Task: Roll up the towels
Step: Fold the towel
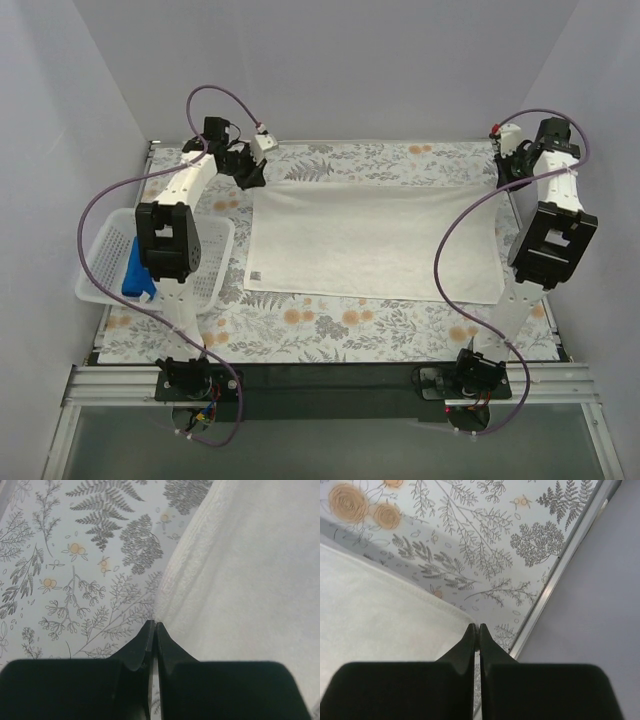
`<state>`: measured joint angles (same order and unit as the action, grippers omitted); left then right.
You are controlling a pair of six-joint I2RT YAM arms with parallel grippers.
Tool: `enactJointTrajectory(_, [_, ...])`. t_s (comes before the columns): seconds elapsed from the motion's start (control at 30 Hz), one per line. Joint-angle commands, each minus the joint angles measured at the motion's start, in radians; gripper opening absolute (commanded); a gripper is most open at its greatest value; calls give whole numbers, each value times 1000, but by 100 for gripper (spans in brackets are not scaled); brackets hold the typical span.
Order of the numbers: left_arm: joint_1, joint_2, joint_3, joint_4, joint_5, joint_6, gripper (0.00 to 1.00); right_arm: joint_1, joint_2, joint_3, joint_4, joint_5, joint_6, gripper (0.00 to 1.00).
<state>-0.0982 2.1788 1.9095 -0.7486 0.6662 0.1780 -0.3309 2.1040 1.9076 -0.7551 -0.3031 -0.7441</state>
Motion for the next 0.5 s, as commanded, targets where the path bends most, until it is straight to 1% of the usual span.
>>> enactJointTrajectory(0.0, [14, -190, -67, -139, 65, 216, 0, -59, -119, -71, -75, -60, -104, 1])
enactJointTrajectory(0.03, [14, -217, -120, -173, 68, 245, 0, -66, -139, -91, -85, -71, -121, 1])
enactJointTrajectory(0.07, [15, -243, -150, -191, 72, 317, 0, -75, -183, -119, -119, -80, -162, 1])
enactJointTrajectory(0.1, [14, -267, -179, -211, 70, 349, 0, -77, -206, -148, -133, -93, -187, 1])
enactJointTrajectory(0.13, [15, -315, -237, -244, 72, 385, 0, -79, -231, -221, -148, -96, -211, 1])
enactJointTrajectory(0.17, [14, -338, -263, -256, 66, 411, 0, -79, -281, -261, -162, -97, -257, 1])
enactJointTrajectory(0.2, [15, -361, -294, -273, 68, 487, 0, -79, -307, -300, -165, -97, -277, 1])
enactJointTrajectory(0.23, [14, -399, -318, -317, 69, 524, 0, -77, -332, -391, -167, -93, -300, 1])
enactJointTrajectory(0.27, [15, -419, -378, -331, 78, 547, 0, -79, -376, -431, -165, -85, -328, 1])
enactJointTrajectory(0.3, [14, -454, -406, -340, 76, 598, 0, -79, -397, -474, -165, -68, -359, 1])
enactJointTrajectory(0.37, [11, -484, -490, -353, 72, 620, 0, -80, -438, -577, -167, -51, -391, 1])
enactJointTrajectory(0.43, [8, -507, -535, -356, 55, 633, 0, -80, -459, -633, -167, -27, -422, 1])
enactJointTrajectory(0.47, [6, -511, -555, -357, 47, 638, 0, -82, -476, -691, -164, -22, -437, 1])
